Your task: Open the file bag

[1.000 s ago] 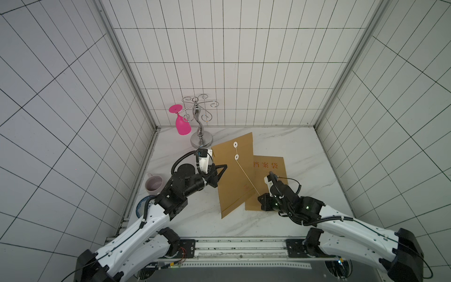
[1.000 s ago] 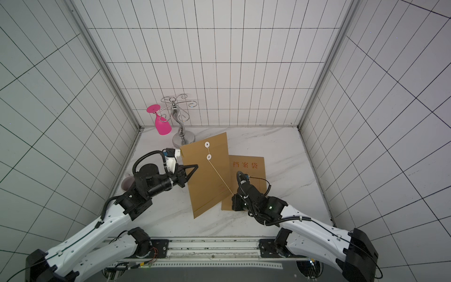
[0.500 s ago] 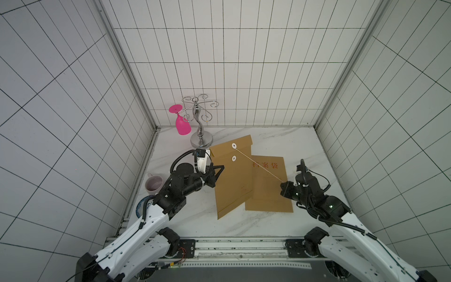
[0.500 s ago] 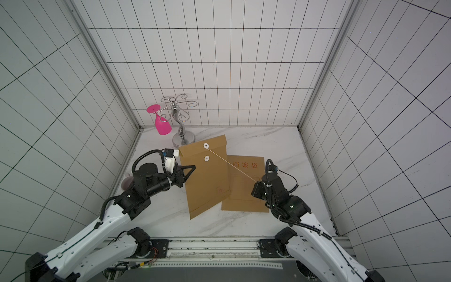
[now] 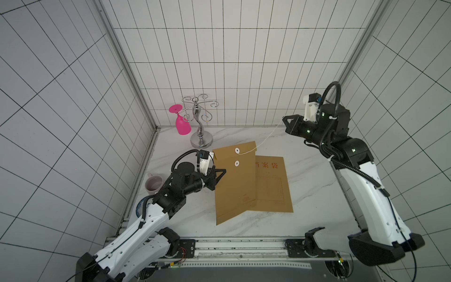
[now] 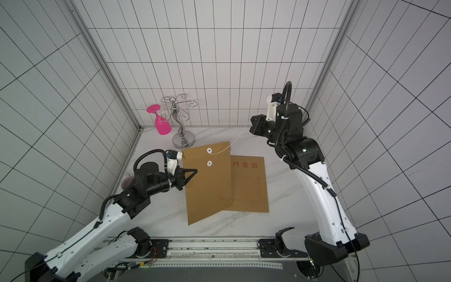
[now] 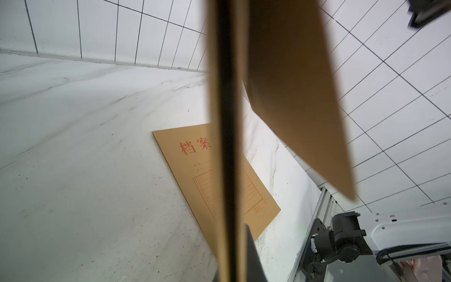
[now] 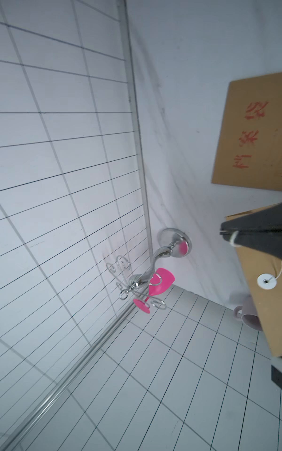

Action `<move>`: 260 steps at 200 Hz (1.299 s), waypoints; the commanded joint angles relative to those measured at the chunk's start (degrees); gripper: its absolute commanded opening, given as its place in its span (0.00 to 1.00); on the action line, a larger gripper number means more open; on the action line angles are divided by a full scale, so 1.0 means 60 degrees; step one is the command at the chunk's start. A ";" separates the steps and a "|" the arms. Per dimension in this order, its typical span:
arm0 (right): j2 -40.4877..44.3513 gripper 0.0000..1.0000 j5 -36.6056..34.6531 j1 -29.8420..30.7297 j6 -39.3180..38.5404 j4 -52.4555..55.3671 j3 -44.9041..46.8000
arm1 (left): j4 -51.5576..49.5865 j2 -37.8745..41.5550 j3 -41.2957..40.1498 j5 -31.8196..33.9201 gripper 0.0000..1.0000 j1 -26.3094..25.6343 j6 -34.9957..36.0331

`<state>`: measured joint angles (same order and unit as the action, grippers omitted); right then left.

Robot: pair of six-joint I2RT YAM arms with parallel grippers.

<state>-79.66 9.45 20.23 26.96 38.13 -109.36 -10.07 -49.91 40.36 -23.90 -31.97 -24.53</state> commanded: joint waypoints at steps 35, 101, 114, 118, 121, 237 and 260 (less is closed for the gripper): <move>-0.3860 0.00 0.1173 -0.0247 -0.0263 0.1551 -0.4401 | -0.0648 0.0044 0.0496 -0.0652 0.00 0.0040 0.0640; -0.6539 0.30 0.1892 -0.0647 0.0262 0.2298 -0.4086 | -0.1179 -0.0250 0.0694 -0.0543 0.00 0.0050 0.0922; -0.6624 0.63 0.1222 -0.0647 0.0183 0.2755 -0.3528 | -0.1419 -0.0279 0.0813 -0.0311 0.00 0.0065 0.0989; -0.6584 0.71 0.0979 -0.0654 0.0166 0.2832 -0.3296 | -0.1515 -0.0290 0.0858 -0.0269 0.00 0.0076 0.1023; -0.6554 0.78 0.0773 -0.0661 0.0165 0.2896 -0.3131 | -0.1576 -0.0302 0.0881 -0.0210 0.00 0.0083 0.1027; -0.0513 0.94 -0.0392 -0.0463 -0.0582 0.1295 0.3528 | -0.3102 -0.1220 0.1199 0.0153 0.00 0.1203 0.0883; 0.0557 0.94 -0.0192 0.0357 -0.0477 0.0193 0.5465 | -0.3131 -0.1530 0.1115 0.0015 0.00 0.1404 0.0860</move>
<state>-79.05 5.56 17.82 24.67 47.94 -88.12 -27.77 -57.65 45.84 -23.03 -24.73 -19.90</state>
